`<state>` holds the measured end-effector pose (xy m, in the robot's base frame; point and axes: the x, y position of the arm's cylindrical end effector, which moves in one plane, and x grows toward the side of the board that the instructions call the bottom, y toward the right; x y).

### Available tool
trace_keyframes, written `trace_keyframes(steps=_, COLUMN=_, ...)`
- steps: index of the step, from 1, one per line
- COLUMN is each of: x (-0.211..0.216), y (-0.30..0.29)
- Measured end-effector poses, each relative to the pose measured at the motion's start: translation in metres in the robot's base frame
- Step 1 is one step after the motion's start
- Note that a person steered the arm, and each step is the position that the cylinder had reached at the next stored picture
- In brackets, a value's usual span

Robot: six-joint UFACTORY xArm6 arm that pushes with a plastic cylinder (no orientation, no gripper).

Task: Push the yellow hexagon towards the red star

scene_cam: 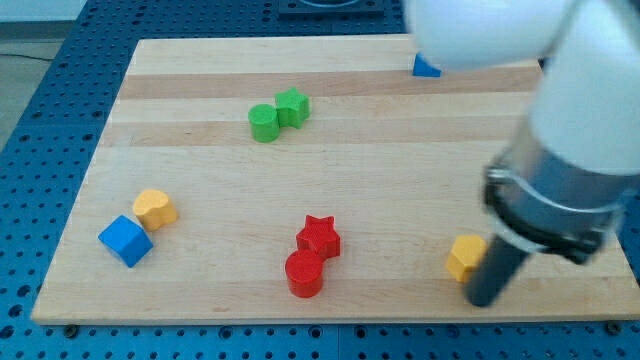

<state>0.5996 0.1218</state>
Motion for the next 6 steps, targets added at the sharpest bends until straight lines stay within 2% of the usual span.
trace_keyframes(steps=1, x=-0.038, y=-0.005)
trace_keyframes(steps=2, x=-0.023, y=0.025)
trace_keyframes(steps=3, x=-0.043, y=0.049)
trace_keyframes(steps=4, x=-0.079, y=0.049)
trace_keyframes(steps=5, x=-0.092, y=0.02)
trace_keyframes(steps=6, x=-0.092, y=-0.039)
